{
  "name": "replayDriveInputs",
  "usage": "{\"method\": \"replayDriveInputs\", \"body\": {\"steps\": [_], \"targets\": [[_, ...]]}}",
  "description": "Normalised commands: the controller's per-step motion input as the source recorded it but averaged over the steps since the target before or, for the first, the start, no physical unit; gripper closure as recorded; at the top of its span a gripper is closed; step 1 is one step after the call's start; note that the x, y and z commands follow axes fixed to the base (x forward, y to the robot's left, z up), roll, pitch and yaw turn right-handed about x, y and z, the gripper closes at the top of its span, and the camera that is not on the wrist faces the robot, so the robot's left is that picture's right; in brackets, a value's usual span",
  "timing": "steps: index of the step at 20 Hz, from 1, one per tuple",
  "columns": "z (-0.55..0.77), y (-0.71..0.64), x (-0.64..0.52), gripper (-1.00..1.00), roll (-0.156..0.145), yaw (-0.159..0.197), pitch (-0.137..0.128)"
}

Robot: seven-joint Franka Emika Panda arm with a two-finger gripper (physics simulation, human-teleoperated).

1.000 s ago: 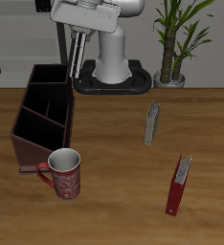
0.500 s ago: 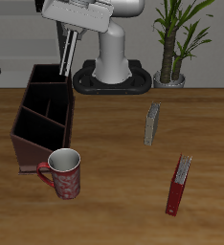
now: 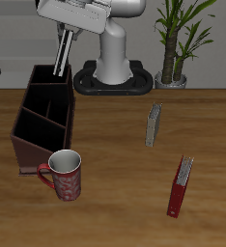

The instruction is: Place the striped book into the right desk caddy's front compartment

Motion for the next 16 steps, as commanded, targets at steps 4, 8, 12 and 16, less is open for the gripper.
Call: {"method": "replayDriveInputs", "body": {"steps": [4, 8, 12, 16], "targets": [[-0.08, 0.07, 0.05, 1.00, 0.005, -0.004, 0.004], [-0.07, 0.01, 0.08, 1.00, -0.004, -0.012, 0.010], [-0.12, 0.04, 0.09, 1.00, 0.007, -0.018, 0.020], [-0.10, 0.00, 0.06, 1.00, -0.002, -0.011, 0.014]]}}
